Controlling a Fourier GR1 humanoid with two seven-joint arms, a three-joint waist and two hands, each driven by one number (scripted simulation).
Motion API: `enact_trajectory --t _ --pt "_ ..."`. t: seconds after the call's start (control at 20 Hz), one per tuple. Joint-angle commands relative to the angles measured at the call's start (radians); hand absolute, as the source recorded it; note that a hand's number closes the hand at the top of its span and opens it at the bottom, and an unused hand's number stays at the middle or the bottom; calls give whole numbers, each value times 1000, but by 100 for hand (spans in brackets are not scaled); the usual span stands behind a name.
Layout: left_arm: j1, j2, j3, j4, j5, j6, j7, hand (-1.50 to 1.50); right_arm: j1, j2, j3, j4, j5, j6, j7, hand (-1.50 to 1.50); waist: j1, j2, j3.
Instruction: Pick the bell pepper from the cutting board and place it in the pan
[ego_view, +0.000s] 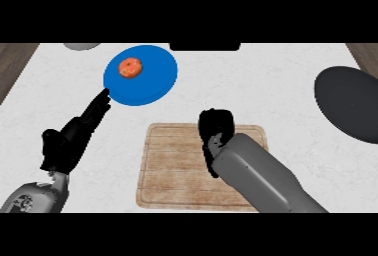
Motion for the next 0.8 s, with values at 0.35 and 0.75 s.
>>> enact_trajectory --t 0.35,0.75 --pt "-24 -44 37 52 -39 -36 -23 0 171 58 30 31 138 -52 13 -150 -3 3 0" --pt "-29 -76 68 55 -74 -49 -12 0 121 58 -20 70 182 79 -109 150 1 3 0"
